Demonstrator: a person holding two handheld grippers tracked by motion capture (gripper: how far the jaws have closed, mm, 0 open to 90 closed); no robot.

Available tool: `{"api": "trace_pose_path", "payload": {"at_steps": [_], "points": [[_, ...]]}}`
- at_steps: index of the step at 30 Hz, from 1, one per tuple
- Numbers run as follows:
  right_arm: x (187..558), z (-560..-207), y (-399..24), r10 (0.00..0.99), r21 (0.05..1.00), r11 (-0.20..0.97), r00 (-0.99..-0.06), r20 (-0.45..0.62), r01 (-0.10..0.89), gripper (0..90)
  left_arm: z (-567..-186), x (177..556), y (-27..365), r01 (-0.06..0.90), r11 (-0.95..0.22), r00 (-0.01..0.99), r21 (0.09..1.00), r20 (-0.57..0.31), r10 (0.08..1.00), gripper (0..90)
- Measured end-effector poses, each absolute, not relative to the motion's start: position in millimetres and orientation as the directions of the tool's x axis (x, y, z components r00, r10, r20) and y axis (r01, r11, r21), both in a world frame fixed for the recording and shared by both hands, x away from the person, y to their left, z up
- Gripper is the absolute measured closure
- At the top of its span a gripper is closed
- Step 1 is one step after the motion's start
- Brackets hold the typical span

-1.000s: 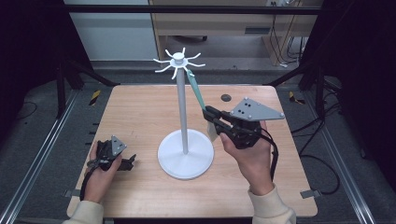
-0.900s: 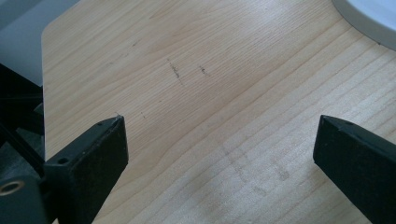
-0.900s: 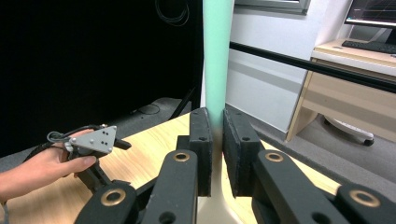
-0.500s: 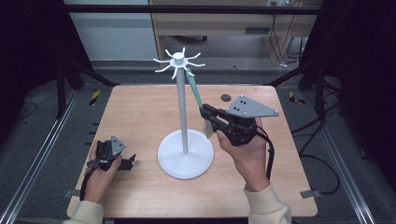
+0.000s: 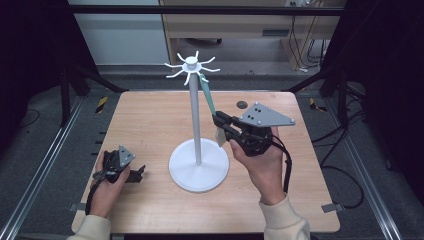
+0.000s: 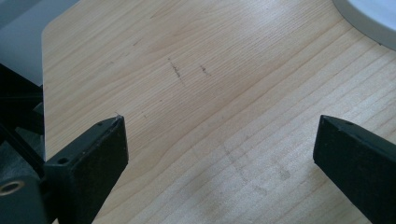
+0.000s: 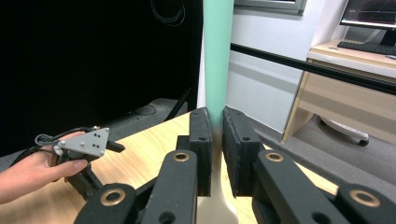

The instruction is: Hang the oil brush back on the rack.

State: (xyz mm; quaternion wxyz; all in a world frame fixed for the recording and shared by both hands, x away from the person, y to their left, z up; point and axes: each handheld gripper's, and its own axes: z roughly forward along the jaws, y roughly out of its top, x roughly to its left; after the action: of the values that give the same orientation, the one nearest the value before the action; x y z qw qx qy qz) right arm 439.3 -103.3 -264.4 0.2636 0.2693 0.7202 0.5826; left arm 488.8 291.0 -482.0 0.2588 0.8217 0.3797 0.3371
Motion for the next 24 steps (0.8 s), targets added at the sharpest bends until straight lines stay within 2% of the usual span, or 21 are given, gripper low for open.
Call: {"api": "trace_pose_path", "payload": {"at_steps": [16,24], "points": [[444.1,-269.8,-97.5,0.692,0.984,0.153,-0.721,-0.04,0.093,82.1,-481.5,488.6,292.0,0.45,-0.574,0.48,0.685,0.356,0.802,2.7],[443.5,-269.5,-98.9,0.694,0.983,0.156,-0.719,-0.038,0.098,75.7,-481.3,488.6,292.0,0.449,-0.574,0.48,0.684,0.357,0.801,2.7]]}}
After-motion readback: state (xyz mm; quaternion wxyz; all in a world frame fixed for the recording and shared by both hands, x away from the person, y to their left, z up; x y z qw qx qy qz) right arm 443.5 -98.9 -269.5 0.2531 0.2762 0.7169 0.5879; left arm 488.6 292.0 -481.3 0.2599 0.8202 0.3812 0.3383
